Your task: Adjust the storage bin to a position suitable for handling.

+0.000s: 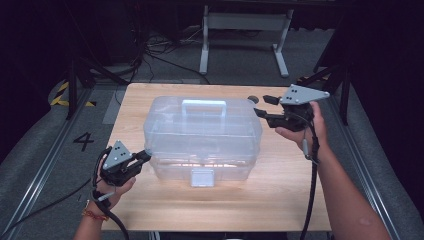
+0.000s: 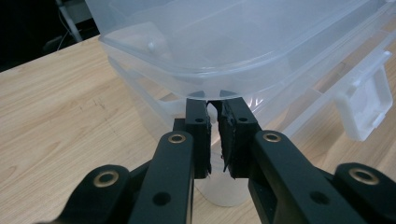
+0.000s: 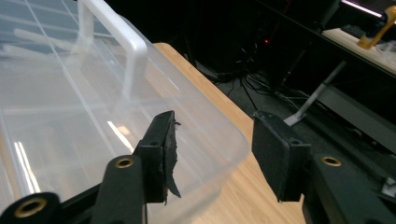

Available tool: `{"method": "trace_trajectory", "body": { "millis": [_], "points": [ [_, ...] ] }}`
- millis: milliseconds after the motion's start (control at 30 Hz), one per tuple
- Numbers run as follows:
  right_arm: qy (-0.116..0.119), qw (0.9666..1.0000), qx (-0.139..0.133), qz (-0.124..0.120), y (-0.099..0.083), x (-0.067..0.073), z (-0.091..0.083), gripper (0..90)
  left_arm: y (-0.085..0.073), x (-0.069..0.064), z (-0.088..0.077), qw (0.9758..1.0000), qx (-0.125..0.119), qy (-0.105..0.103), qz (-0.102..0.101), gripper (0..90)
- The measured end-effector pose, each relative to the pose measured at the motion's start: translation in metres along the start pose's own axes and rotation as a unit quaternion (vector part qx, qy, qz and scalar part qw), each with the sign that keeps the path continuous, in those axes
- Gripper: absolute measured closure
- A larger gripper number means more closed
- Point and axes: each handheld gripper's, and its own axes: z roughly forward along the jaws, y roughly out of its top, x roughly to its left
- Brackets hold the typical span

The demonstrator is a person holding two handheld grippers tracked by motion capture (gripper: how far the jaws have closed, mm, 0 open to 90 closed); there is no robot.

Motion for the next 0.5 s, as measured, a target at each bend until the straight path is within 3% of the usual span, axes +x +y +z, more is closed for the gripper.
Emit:
{"method": "trace_trajectory", "body": {
  "millis": [167, 233, 500],
  "points": [
    [-0.015, 0.9998, 0.003, 0.012, -0.017, -0.005, -0.01, 43.8, 0.001, 0.0, -0.001, 1.0, -0.002, 0.002, -0.005, 82.2],
    [-0.027, 0.9993, 0.014, 0.019, -0.033, -0.005, -0.013, 42.1, 0.003, 0.001, -0.001, 1.0, -0.002, 0.003, -0.001, 82.1],
    [-0.02, 0.9986, 0.038, 0.031, -0.069, 0.002, -0.01, 41.1, 0.005, 0.0, -0.002, 1.0, -0.004, 0.004, -0.003, 82.0]
  ]
}}
